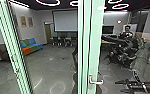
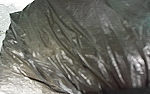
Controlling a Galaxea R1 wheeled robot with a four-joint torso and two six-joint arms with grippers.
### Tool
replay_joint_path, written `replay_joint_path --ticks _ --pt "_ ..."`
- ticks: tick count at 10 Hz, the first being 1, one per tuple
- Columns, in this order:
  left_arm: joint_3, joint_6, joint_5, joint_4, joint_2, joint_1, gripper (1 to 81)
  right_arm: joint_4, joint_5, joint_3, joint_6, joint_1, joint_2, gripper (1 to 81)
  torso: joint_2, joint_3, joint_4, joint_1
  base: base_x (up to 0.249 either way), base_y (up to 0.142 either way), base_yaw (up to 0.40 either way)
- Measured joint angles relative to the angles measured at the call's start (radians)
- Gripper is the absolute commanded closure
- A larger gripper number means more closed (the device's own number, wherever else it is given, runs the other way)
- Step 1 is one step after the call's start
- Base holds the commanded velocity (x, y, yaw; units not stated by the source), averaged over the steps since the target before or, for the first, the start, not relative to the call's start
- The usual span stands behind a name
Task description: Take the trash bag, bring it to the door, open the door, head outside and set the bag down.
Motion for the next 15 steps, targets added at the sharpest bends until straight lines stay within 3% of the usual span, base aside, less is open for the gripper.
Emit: replay_joint_path --ticks 6,9,13,15 --pt "-0.044 0.000 0.000 -0.018 0.026 0.000 81.1 0.000 -0.002 -0.195 0.149 0.011 0.190 1.0 0.000 0.000 0.000 0.000 0.000 0.000 0.000" --pt "-0.046 0.000 -0.001 -0.018 0.025 0.000 81.1 -0.001 -0.035 -0.296 0.238 0.036 0.279 1.0 0.000 -0.001 0.000 0.000 0.000 0.000 0.000" --pt "-0.047 0.000 -0.006 -0.019 0.026 0.000 81.1 -0.033 -0.067 -0.357 0.354 0.025 0.373 1.0 0.001 -0.001 0.000 0.001 0.000 0.000 0.000" --pt "-0.066 0.000 -0.006 -0.019 0.032 0.000 81.1 -0.061 -0.091 -0.371 0.379 0.016 0.386 1.0 0.001 -0.001 0.000 0.001 0.000 0.000 0.000"
